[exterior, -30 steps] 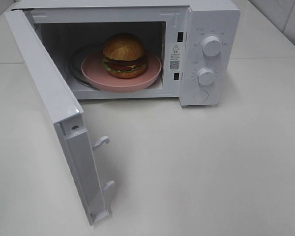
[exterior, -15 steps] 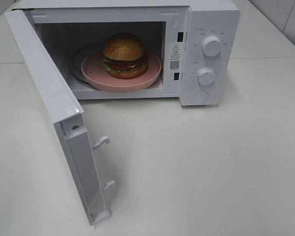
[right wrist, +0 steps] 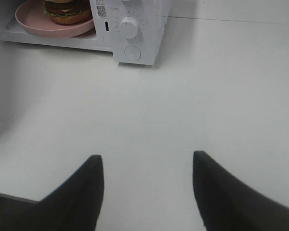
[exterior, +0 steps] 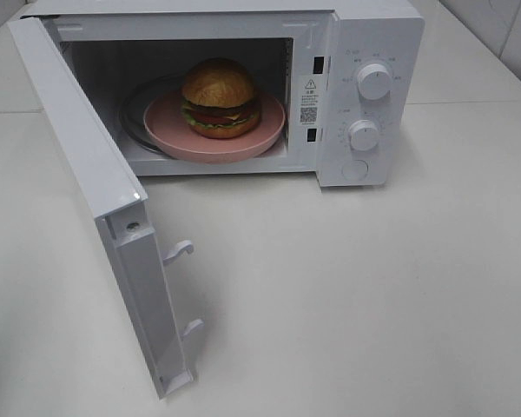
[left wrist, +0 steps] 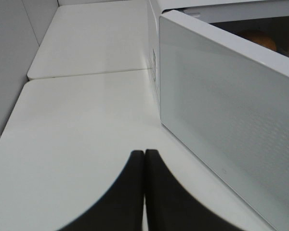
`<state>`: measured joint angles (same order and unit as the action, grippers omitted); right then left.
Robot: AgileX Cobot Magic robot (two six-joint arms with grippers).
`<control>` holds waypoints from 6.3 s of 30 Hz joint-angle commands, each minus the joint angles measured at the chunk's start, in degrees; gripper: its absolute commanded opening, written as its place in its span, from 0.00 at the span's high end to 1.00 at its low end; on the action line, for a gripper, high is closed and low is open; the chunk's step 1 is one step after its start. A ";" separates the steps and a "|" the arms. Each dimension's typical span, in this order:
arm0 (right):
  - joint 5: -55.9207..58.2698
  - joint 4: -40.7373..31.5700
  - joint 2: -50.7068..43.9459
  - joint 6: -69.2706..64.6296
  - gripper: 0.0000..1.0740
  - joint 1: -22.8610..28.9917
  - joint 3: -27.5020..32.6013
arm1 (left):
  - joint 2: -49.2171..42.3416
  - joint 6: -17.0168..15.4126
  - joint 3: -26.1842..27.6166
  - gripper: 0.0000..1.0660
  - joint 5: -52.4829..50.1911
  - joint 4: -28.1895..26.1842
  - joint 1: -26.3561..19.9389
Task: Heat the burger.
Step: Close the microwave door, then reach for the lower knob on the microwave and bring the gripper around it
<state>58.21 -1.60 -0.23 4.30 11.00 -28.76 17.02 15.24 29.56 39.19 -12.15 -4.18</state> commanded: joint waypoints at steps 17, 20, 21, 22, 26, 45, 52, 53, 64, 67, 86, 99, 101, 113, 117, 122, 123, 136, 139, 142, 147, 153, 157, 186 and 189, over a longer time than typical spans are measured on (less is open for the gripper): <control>-0.80 -0.34 -1.55 0.40 0.51 0.06 0.17 | 32.66 29.39 0.63 1.00 -23.95 -27.33 0.17; -0.80 -0.34 -1.55 0.40 0.51 0.06 0.17 | 36.73 37.36 0.63 1.00 -24.75 -34.26 0.17; -0.80 -0.34 -1.55 0.40 0.51 0.06 0.17 | 38.10 39.82 0.63 1.00 -24.98 -36.73 0.17; -0.80 -0.34 -1.55 0.34 0.51 0.06 0.17 | 40.22 43.83 0.63 1.00 -25.04 -41.71 0.17; -0.80 -0.29 -1.55 0.40 0.51 0.06 0.17 | 43.09 49.50 0.63 1.00 -24.98 -48.13 0.17; -0.80 -0.06 -1.55 0.06 0.51 0.06 0.17 | 53.63 86.34 0.80 1.00 -16.79 -80.39 0.17; -0.80 -0.06 -1.55 -0.06 0.51 0.06 0.17 | 58.38 90.81 2.69 1.00 -11.69 -85.26 0.17; -0.80 -0.06 -1.55 -0.11 0.51 0.06 0.17 | 59.01 90.81 2.92 1.00 -11.63 -85.26 0.17; -0.80 0.06 -1.55 -0.17 0.51 0.06 0.17 | 65.72 90.53 6.36 1.00 -6.53 -86.63 0.17; -0.80 0.06 -1.55 -0.23 0.51 0.06 0.17 | 66.35 90.64 7.10 1.00 -6.25 -87.20 1.26; -0.80 1.20 -1.55 -1.66 0.51 0.06 0.17 | 79.35 90.36 21.14 1.00 -22.75 -87.26 23.03; -0.80 1.20 -1.55 -1.66 0.51 0.06 0.17 | 89.27 90.24 32.66 1.00 -24.47 -88.52 30.19; -0.80 1.20 -1.55 -1.72 0.51 0.06 0.17 | 92.19 90.24 36.78 1.00 -28.02 -88.52 32.77; -0.80 1.26 -1.55 -1.78 0.51 0.06 0.17 | 99.52 90.18 47.84 1.00 -31.91 -88.52 37.87; -0.80 1.26 -1.55 -1.83 0.51 0.06 0.17 | 102.56 90.18 52.88 1.00 -32.89 -88.52 39.13; -0.80 1.60 -1.55 -1.89 0.51 0.06 0.17 | 104.56 90.18 56.26 1.00 -35.35 -88.52 39.71; -0.80 1.60 -1.55 -1.89 0.51 0.06 0.17 | 105.48 90.18 57.18 1.00 -35.58 -88.52 39.82; -0.80 1.60 -1.55 -2.06 0.51 0.06 0.17 | 105.37 90.18 55.41 1.00 -33.06 -84.11 44.29; -0.80 1.60 -1.55 -2.06 0.51 0.06 0.17 | 104.28 90.18 52.43 1.00 -33.17 -81.30 45.49; -0.80 1.60 -1.55 -2.06 0.51 0.06 0.17 | 102.16 89.61 49.22 1.00 -33.00 -80.84 45.84; -0.80 1.60 -1.55 -2.06 0.51 0.06 0.17 | 97.75 84.86 43.26 1.00 -33.23 -78.15 45.61; -0.80 1.60 -1.55 -2.06 0.51 0.06 0.17 | 92.19 73.28 35.87 1.00 -30.94 -67.78 45.44; -0.80 1.60 -1.55 -2.06 0.51 0.06 0.17 | 89.61 63.37 33.29 1.00 -24.92 -59.82 43.60; -0.80 1.60 -1.55 -2.12 0.51 0.06 0.17 | 62.74 -15.24 30.83 1.00 25.78 10.71 18.11; -0.80 1.60 -1.55 -2.12 0.51 0.06 0.17 | 55.69 -15.53 27.73 1.00 26.87 10.77 15.76</control>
<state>58.21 0.00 -0.23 2.35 11.00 -28.76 78.50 0.40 59.87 64.11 -1.20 13.52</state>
